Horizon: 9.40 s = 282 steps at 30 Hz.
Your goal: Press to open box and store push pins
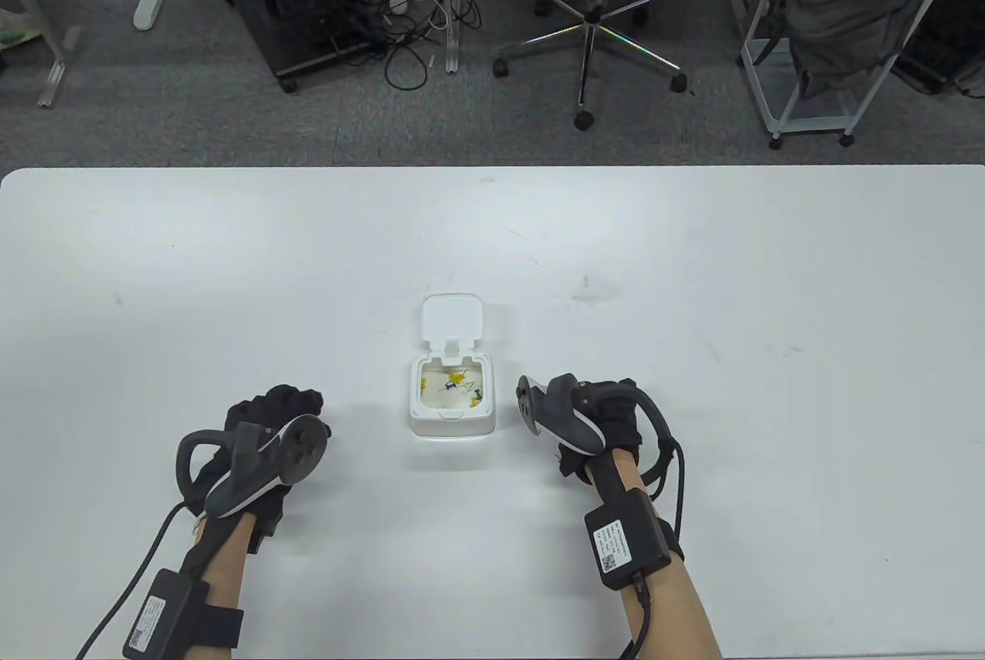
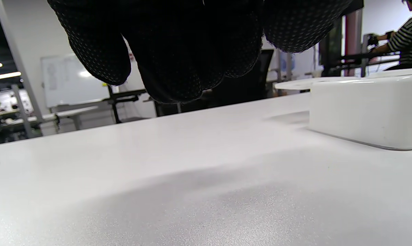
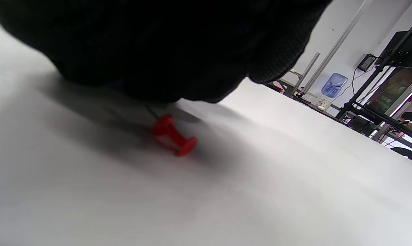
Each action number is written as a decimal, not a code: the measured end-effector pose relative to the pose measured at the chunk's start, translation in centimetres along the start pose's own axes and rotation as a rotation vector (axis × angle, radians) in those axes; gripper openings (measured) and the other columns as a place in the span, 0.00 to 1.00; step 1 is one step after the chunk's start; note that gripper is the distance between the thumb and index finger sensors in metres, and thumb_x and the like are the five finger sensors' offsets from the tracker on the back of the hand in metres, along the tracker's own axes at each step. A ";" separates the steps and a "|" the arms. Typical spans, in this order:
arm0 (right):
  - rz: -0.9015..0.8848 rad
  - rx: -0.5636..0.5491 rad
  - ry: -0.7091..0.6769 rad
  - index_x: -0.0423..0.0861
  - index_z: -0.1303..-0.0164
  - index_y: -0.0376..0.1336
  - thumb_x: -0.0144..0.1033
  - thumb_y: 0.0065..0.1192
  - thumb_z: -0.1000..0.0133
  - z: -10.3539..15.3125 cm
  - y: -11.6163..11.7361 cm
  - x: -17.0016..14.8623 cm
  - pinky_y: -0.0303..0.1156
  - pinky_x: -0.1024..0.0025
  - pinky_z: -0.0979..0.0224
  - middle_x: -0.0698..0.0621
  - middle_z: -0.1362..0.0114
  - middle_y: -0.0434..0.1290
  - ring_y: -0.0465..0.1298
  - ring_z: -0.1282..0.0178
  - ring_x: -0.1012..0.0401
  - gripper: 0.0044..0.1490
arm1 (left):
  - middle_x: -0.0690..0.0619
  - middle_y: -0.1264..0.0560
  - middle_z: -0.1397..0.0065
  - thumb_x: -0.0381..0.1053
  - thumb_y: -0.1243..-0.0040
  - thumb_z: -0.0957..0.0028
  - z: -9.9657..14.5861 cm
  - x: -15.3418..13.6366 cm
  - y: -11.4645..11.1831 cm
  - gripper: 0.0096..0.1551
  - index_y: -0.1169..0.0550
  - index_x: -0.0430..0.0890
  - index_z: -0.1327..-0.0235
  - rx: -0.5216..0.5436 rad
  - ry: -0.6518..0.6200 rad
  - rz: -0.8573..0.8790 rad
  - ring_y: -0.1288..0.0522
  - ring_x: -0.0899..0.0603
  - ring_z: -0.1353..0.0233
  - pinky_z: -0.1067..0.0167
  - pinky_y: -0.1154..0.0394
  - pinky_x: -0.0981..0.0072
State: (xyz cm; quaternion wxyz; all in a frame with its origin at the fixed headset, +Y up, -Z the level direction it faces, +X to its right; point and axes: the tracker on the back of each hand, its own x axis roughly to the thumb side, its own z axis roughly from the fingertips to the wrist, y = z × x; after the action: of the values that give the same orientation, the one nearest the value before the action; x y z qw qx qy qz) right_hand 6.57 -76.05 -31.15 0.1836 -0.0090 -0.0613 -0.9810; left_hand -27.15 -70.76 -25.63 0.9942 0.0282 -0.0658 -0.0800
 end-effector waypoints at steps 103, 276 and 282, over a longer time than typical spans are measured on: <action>-0.189 0.003 0.007 0.61 0.39 0.62 0.54 0.64 0.55 2.4 -2.0 -3.5 0.68 0.44 0.20 0.59 0.33 0.77 0.80 0.35 0.57 0.32 | 0.56 0.23 0.26 0.62 0.48 0.44 0.4 0.3 0.5 0.28 0.25 0.58 0.32 0.015 -0.019 -0.002 0.16 0.49 0.36 0.26 0.24 0.46; -0.030 -0.049 0.003 0.57 0.48 0.68 0.50 0.68 0.58 4.0 0.5 1.7 0.72 0.46 0.23 0.60 0.48 0.82 0.84 0.50 0.59 0.27 | 0.56 0.23 0.26 0.62 0.48 0.44 0.8 0.4 1.3 0.28 0.25 0.58 0.32 0.045 -0.023 -0.009 0.16 0.49 0.36 0.26 0.24 0.46; -0.020 -0.011 -0.016 0.58 0.48 0.68 0.51 0.68 0.58 3.5 0.0 1.7 0.72 0.47 0.22 0.61 0.47 0.82 0.84 0.50 0.60 0.27 | 0.56 0.23 0.26 0.62 0.48 0.44 0.8 0.4 1.4 0.28 0.25 0.58 0.32 0.049 -0.024 -0.005 0.16 0.49 0.36 0.26 0.24 0.46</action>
State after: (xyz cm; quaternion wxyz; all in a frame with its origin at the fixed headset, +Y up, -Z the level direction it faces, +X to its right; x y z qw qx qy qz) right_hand 4.98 -76.28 -27.64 0.1734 -0.0173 -0.0573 -0.9830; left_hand -26.69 -69.45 -24.67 0.9921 0.0519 -0.0798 -0.0812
